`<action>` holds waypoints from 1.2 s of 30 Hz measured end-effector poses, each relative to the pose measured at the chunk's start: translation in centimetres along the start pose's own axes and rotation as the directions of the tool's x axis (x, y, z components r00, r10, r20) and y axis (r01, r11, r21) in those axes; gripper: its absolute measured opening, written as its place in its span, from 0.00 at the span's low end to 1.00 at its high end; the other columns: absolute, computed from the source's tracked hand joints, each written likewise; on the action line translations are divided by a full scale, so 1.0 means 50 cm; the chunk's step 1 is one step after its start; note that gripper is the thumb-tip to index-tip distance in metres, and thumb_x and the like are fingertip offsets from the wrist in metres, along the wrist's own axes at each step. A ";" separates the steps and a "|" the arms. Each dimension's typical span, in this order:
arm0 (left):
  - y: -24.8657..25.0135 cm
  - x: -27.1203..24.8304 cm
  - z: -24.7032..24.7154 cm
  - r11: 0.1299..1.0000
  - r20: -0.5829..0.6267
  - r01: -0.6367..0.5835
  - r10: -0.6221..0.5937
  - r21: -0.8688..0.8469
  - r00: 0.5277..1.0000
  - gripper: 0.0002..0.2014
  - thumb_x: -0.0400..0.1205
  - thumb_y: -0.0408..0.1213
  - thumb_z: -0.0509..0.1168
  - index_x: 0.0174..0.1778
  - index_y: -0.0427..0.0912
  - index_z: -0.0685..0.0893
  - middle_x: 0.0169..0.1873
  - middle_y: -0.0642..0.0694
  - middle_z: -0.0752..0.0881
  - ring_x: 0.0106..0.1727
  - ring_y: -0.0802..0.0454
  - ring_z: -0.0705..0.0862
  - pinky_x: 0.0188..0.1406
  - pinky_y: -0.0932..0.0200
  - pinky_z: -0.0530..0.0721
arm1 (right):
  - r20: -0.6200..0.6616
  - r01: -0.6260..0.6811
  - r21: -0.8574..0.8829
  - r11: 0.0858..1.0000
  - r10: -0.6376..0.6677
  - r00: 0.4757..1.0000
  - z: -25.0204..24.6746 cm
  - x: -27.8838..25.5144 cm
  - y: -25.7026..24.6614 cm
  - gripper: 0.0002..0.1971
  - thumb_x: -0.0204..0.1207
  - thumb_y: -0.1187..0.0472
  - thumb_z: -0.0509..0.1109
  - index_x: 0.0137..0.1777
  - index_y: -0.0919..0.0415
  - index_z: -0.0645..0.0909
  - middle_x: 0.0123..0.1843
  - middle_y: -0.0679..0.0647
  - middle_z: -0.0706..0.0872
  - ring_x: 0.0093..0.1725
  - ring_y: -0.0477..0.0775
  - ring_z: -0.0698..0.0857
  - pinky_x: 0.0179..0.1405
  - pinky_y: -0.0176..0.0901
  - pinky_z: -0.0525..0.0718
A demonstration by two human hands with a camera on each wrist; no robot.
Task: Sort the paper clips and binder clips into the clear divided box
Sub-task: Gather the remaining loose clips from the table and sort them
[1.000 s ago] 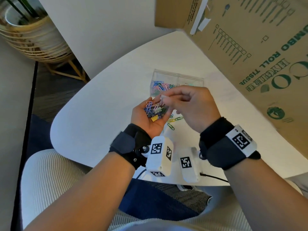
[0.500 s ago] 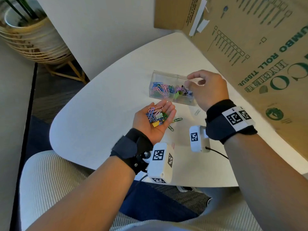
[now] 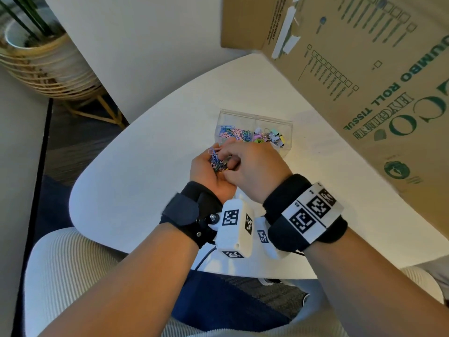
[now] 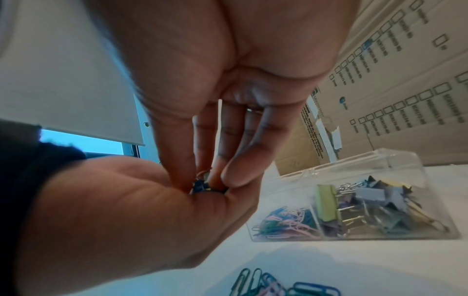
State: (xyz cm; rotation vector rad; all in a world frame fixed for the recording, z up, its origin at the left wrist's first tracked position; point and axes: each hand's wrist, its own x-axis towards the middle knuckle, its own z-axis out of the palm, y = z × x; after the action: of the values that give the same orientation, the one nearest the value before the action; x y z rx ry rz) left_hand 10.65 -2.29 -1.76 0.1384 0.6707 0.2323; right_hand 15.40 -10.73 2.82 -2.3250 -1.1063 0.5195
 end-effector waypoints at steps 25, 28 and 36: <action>0.031 0.041 -0.030 0.999 0.053 -0.026 0.024 0.038 0.998 0.15 0.83 0.36 0.54 0.59 0.35 0.81 0.66 0.35 0.77 0.69 0.39 0.77 0.78 0.49 0.67 | 0.103 0.086 -0.258 0.962 -0.061 0.993 0.000 0.033 0.011 0.11 0.76 0.54 0.71 0.58 0.44 0.86 0.58 0.48 0.82 0.59 0.54 0.81 0.54 0.51 0.82; 0.027 0.037 -0.019 0.999 0.063 -0.011 0.009 0.042 0.998 0.14 0.83 0.36 0.54 0.53 0.35 0.83 0.60 0.34 0.82 0.67 0.37 0.79 0.75 0.46 0.71 | 0.057 0.056 -0.250 0.967 -0.043 0.997 -0.001 0.035 0.013 0.12 0.74 0.45 0.71 0.54 0.46 0.88 0.54 0.49 0.81 0.57 0.55 0.81 0.53 0.51 0.82; 0.015 0.036 -0.010 0.998 0.033 -0.016 0.014 0.053 0.999 0.12 0.81 0.36 0.56 0.48 0.36 0.84 0.44 0.38 0.86 0.52 0.41 0.84 0.72 0.49 0.74 | -0.016 0.015 -0.178 0.984 -0.018 1.000 0.008 0.026 0.014 0.05 0.71 0.51 0.73 0.44 0.50 0.86 0.48 0.44 0.75 0.47 0.49 0.78 0.42 0.41 0.71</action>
State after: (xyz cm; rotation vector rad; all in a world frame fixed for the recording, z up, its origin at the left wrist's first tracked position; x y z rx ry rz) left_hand 11.60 -1.05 -3.07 0.1976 0.6440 0.2264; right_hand 16.36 -9.95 1.93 -2.4657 -1.2065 0.4085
